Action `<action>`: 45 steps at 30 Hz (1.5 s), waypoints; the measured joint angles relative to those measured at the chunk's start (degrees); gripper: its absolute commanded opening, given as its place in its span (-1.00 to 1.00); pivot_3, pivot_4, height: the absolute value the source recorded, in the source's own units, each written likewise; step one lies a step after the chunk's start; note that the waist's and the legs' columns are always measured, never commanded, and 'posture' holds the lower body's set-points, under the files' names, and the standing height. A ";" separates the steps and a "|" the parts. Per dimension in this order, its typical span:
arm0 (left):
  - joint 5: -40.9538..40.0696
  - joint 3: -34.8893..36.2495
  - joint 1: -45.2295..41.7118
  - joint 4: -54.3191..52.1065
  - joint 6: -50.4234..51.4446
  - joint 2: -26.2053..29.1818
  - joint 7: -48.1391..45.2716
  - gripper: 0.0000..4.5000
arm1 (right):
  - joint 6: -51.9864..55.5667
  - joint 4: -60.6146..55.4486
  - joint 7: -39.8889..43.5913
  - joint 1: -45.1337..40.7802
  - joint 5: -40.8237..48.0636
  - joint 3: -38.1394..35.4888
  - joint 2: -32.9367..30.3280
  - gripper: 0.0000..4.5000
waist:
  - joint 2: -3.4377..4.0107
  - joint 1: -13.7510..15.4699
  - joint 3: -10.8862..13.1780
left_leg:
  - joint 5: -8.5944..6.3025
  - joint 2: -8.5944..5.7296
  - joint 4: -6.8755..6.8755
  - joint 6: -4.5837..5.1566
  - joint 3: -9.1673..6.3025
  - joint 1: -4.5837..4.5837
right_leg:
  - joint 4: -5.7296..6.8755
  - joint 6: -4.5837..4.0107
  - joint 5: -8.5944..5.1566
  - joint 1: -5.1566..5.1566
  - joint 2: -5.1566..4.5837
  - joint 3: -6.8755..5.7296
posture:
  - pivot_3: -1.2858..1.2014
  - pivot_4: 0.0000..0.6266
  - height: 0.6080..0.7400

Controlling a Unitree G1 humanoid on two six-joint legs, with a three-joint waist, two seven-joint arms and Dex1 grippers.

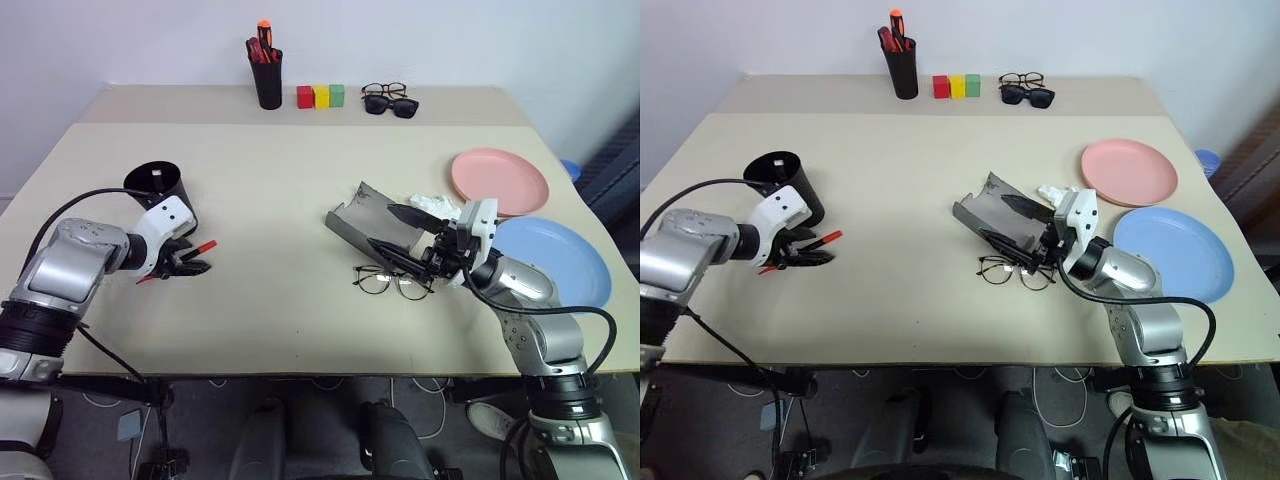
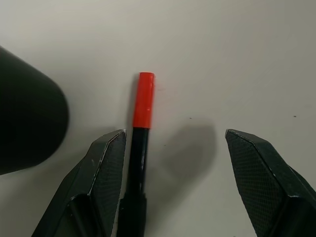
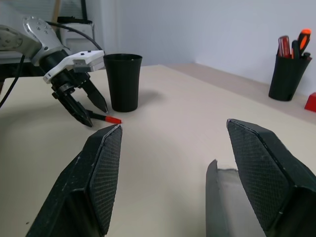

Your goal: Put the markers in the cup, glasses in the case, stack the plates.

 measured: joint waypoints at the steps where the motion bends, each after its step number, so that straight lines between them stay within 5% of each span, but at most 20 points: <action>1: 0.68 -0.87 -0.48 0.68 0.19 -0.78 0.02 0.45 | 0.06 -0.22 -0.17 0.29 0.00 0.02 -0.01 0.53 | -0.01 -0.02 0.01 | 0.00 0.00 0.01 0.00 0.00 0.00 | 0.00 0.00 0.00 -0.01 0.00 0.00 | 0.03 -0.52 1.00; 5: 2.47 -2.17 -2.82 2.53 2.30 -2.50 -0.56 0.07 | 0.89 -1.94 -1.26 0.74 0.06 -0.14 -0.35 0.53 | 0.02 -0.04 -0.02 | 0.00 0.00 0.03 0.01 -0.01 0.03 | 0.08 0.00 0.00 0.00 0.00 0.01 | 0.03 -0.52 1.00; 10: 3.32 -2.50 -3.56 2.78 3.52 -2.96 -1.20 -0.99 | 1.83 -2.48 -1.87 0.74 0.08 -0.21 -0.58 0.53 | 0.02 -0.11 -0.03 | 0.00 0.01 0.04 0.01 -0.02 0.05 | 0.11 -0.01 0.00 0.00 0.00 0.01 | 0.03 -0.52 1.00; 17: 0.27 2.45 4.15 -7.85 -0.91 -2.92 -3.31 -0.99 | 2.36 -2.49 -2.40 0.33 0.09 -0.44 -0.78 0.53 | 0.02 -0.19 -0.02 | 0.00 0.02 0.00 0.01 0.00 -0.05 | 0.06 -0.01 0.00 -0.10 -0.03 0.05 | 0.03 -0.52 1.00; 23: -4.16 14.48 5.31 -22.26 -13.45 -18.94 11.07 -0.99 | 3.40 -3.07 -3.41 -0.10 0.36 -0.78 -0.69 0.53 | -0.06 1.38 0.02 | 0.01 0.00 0.18 0.02 -0.05 -0.06 | 0.04 -0.03 0.02 0.04 -0.03 0.01 | 0.03 -0.52 1.00; 29: 4.44 20.69 -6.37 -13.66 -22.97 -29.58 37.94 -0.99 | 2.97 -4.24 -1.52 -0.83 2.84 -1.03 0.04 0.53 | -0.10 1.07 -0.01 | 0.02 -0.03 0.14 0.04 -0.03 0.07 | 0.06 0.27 0.15 0.14 0.01 0.01 | 0.03 -0.52 1.00; 35: 13.46 21.49 -9.84 -1.47 -34.38 -31.62 55.91 -0.99 | 2.48 -3.91 1.72 -2.54 4.03 -0.14 0.95 0.53 | -0.10 1.16 0.00 | 0.02 -0.03 0.12 0.04 -0.03 0.09 | 0.13 0.31 0.13 0.13 0.03 0.01 | 0.03 -0.52 1.00; 45: 17.46 23.15 -8.04 1.42 -38.62 -31.39 64.69 -0.99 | 2.17 -3.35 2.96 -2.68 3.98 0.77 1.75 0.53 | -0.11 1.21 0.00 | 0.03 -0.04 0.11 0.02 -0.03 0.09 | 0.14 0.30 0.14 0.13 0.03 0.00 | 0.03 -0.52 1.00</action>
